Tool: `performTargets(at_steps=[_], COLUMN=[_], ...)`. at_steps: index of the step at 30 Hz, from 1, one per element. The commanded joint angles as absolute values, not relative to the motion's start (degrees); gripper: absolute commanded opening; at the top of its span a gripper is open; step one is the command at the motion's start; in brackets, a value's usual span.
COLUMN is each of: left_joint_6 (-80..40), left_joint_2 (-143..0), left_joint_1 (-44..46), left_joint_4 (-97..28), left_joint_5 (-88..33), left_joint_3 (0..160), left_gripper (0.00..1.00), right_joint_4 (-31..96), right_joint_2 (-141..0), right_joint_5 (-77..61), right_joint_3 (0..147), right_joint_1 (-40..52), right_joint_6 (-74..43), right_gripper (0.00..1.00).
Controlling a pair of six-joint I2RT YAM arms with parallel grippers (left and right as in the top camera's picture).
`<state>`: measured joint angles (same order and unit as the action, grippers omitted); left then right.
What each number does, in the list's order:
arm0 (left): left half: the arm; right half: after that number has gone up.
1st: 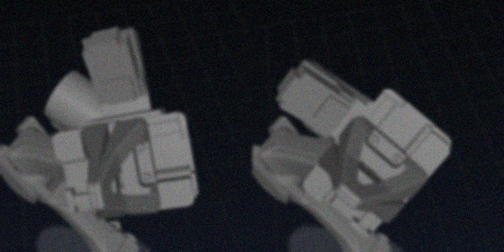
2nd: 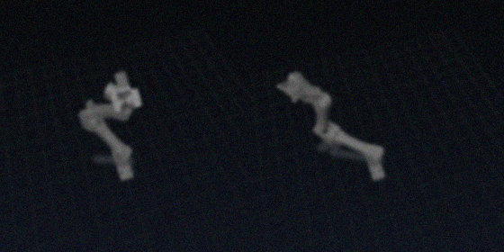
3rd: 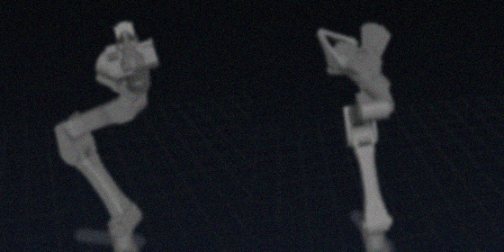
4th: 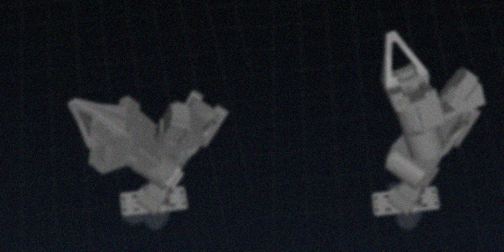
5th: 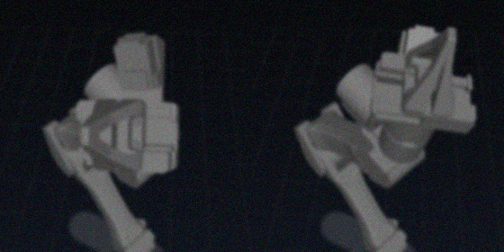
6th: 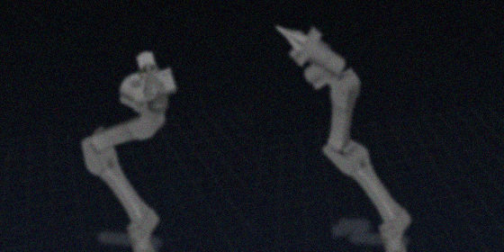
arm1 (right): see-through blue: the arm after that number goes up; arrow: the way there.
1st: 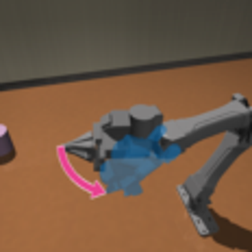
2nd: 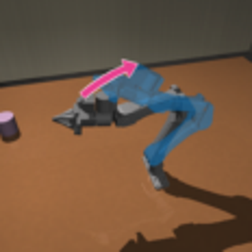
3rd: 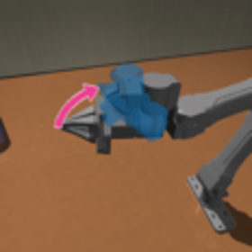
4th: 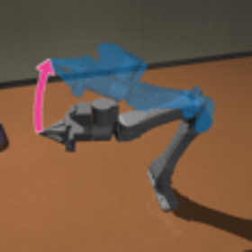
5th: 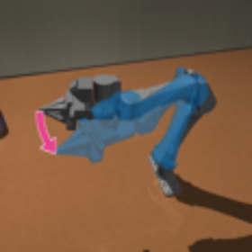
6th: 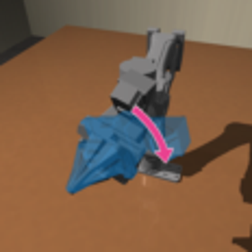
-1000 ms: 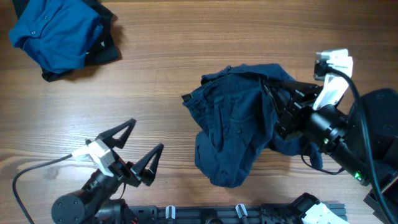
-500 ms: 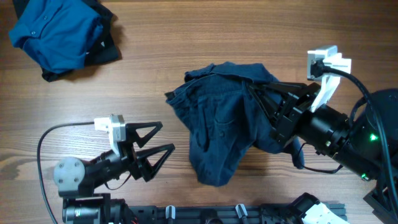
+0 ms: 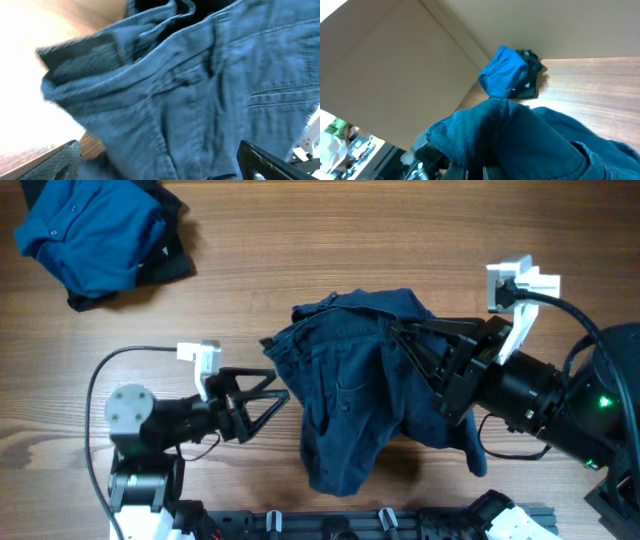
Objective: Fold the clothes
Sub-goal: 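Grasp the trousers' left waistband edge with the left gripper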
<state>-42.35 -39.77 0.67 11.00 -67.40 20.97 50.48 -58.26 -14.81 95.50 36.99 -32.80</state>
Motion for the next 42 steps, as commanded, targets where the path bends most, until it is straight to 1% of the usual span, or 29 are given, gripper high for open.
performTargets(at_steps=[1,6,9,13,17,23,24,26,30,31,37,42], left_joint_6=[-40.73,-40.77,-40.82,-40.99,-43.20,-44.21,-44.21,-44.23,-45.71,-45.91,-45.87,-46.00], left_joint_2=[-43.94,-47.20,-48.47,-48.90,-48.90,-48.90,-48.90,-48.84,-48.75,-48.75,-48.75,-48.66], left_joint_1=[1.39,1.91,4.34,8.38,9.91,9.91,9.91,9.91,9.89,9.87,9.65,6.37], left_joint_4=[13.23,15.92,18.15,24.08,29.04,29.45,29.45,29.47,29.65,29.85,29.85,29.85], left_joint_5=[-67.66,-67.66,-67.66,-67.64,-67.61,-67.46,-67.46,-67.51,-67.51,-67.51,-67.48,-67.81], left_joint_3=[21.61,21.61,21.61,21.61,21.61,21.61,21.61,21.61,21.61,21.61,21.63,21.63], left_gripper=[1.00,1.00,1.00,1.00,1.00,0.99,0.93,0.72,0.13,0.04,0.04,0.04], right_joint_4=[49.67,50.19,50.11,50.43,51.40,53.34,54.06,56.25,58.67,59.20,61.32,63.70], right_joint_2=[-57.95,-57.95,-57.98,-57.98,-58.19,-59.09,-59.33,-60.07,-60.97,-61.25,-62.06,-62.00], right_joint_5=[-16.62,-16.62,-16.58,-16.60,-16.58,-15.44,-14.00,-9.58,-4.64,-3.73,1.15,9.80], right_joint_3=[96.75,96.75,96.75,96.75,96.75,96.75,96.75,96.75,96.75,96.75,96.75,96.75], right_joint_1=[37.23,37.23,37.23,37.23,37.23,37.21,37.21,37.23,37.23,37.21,37.21,37.21], right_joint_6=[-33.23,-33.23,-33.65,-33.63,-33.61,-32.86,-32.93,-32.88,-31.86,-31.59,-31.00,-30.79], right_gripper=[0.04,0.04,0.04,0.04,0.04,0.06,0.06,0.06,0.06,0.06,0.06,0.06])
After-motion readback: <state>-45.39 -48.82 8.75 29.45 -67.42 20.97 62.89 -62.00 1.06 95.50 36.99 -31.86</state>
